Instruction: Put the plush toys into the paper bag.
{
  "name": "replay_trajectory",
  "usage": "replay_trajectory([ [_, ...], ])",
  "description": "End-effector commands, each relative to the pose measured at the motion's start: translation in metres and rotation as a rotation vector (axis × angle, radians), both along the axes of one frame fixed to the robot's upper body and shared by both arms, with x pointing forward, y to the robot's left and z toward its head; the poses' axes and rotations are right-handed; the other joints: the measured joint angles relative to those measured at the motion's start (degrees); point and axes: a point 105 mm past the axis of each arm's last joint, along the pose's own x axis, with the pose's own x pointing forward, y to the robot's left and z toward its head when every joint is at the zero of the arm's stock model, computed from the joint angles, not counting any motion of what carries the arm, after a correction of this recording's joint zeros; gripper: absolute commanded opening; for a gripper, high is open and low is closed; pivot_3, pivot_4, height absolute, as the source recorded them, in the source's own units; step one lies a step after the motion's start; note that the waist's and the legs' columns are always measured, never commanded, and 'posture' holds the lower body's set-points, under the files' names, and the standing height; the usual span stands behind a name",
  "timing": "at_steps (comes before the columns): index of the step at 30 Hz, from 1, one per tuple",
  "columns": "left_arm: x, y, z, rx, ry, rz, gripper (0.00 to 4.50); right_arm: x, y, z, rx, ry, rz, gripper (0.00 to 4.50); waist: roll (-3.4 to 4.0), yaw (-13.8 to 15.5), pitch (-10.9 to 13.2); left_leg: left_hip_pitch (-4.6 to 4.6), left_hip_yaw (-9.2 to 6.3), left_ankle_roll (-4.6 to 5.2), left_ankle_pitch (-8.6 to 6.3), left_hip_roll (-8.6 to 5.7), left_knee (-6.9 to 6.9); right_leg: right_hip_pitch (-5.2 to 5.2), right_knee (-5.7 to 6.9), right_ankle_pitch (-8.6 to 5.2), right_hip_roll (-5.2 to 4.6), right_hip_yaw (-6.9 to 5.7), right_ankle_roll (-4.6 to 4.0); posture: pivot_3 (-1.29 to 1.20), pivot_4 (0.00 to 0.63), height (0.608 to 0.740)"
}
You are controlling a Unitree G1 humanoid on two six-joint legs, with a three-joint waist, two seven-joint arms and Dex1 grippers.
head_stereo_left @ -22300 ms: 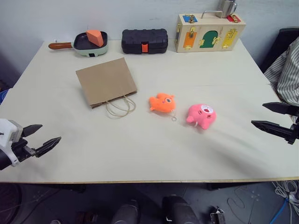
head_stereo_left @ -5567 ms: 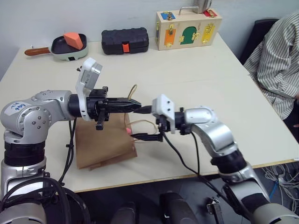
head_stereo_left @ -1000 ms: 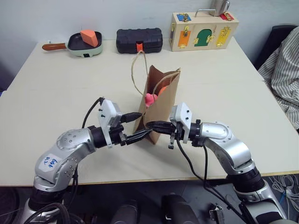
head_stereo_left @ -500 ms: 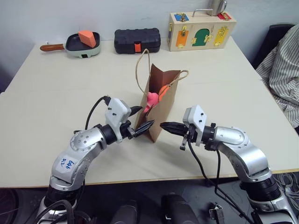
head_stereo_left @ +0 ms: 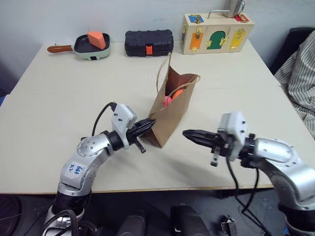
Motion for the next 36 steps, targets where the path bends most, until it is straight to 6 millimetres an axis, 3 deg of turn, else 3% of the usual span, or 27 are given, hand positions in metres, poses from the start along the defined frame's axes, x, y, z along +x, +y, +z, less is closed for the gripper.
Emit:
replay_trajectory([
  [1, -0.004, 0.008, 0.017, -0.048, -0.062, -0.132, 0.02, -0.022, -0.005, 0.023, 0.037, 0.001, 0.059, 0.0, -0.03, 0.05, 0.02, 0.01, 0.0, 0.0, 0.0, 0.0, 0.0, 0.01, -0.01, 0.01, 0.01, 0.0, -0.01, 0.0, 0.15, 0.74],
  [6, -0.031, 0.017, 0.027, 0.032, -0.095, -0.521, 0.0, -0.048, -0.025, 0.029, -0.002, 0.101, 0.108, 1.31, -0.06, 0.19, 0.04, 0.0, 0.0, 0.0, 0.0, 0.0, -0.03, 0.02, -0.07, 0.02, 0.0, -0.03, -0.02, 0.0, 0.15, 0.74],
  [11, -0.029, 0.032, 0.025, 0.139, -0.106, -0.674, 0.0, -0.077, -0.037, 0.03, -0.047, 0.19, 0.148, 3.03, -0.06, 0.67, 0.04, 0.09, -0.09, 0.04, -0.01, 0.06, -0.05, 0.34, -0.4, 0.11, 0.02, -0.12, 0.01, 0.0, 0.15, 0.74],
  [15, -0.012, 0.048, 0.027, 0.172, -0.091, -0.711, 0.0, -0.094, -0.042, 0.029, -0.084, 0.228, 0.159, 4.38, -0.11, 1.09, 0.07, 0.17, -0.13, 0.12, -0.05, 0.07, -0.02, 0.56, -0.56, 0.18, 0.05, -0.17, 0.07, 0.0, 0.15, 0.74],
  [19, 0.009, 0.062, 0.012, 0.285, -0.089, -0.694, 0.0, -0.093, -0.052, 0.035, -0.096, 0.207, 0.095, 4.47, -0.12, 1.41, 0.07, 0.23, -0.13, 0.17, -0.04, 0.11, -0.01, 0.72, -0.79, 0.32, 0.11, -0.17, 0.13, 0.0, 0.15, 0.74],
  [23, 0.034, 0.064, 0.02, 0.299, -0.135, -0.619, 0.0, -0.083, -0.067, 0.04, -0.105, 0.167, 0.006, 4.47, -0.32, 1.62, 0.16, 0.2, -0.13, 0.21, -0.04, 0.1, 0.03, 0.74, -0.86, 0.36, 0.11, -0.17, 0.19, 0.0, 0.15, 0.74],
  [29, 0.033, 0.065, 0.016, 0.322, -0.133, -0.625, 0.0, -0.063, -0.085, 0.047, -0.118, 0.094, -0.082, 4.47, -0.42, 1.36, 0.22, 0.17, -0.11, 0.26, -0.06, 0.08, 0.04, 0.71, -0.91, 0.39, 0.09, -0.12, 0.24, 0.0, 0.15, 0.74],
  [32, 0.025, 0.068, 0.02, 0.321, -0.144, -0.608, 0.61, -0.052, -0.09, 0.049, -0.118, 0.062, -0.105, 4.5, -0.41, 1.04, 0.21, 0.18, -0.11, 0.26, -0.06, 0.12, 0.01, 0.67, -0.87, 0.39, 0.1, -0.11, 0.23, 0.0, 0.15, 0.74],
  [36, 0.016, 0.074, 0.028, 0.328, -0.128, -0.537, 1.87, -0.043, -0.094, 0.046, -0.129, 0.058, -0.097, 4.5, -0.43, 0.96, 0.23, 0.13, -0.11, 0.25, -0.06, 0.13, 0.03, 0.64, -0.88, 0.39, 0.11, -0.1, 0.23, 0.0, 0.15, 0.74],
])
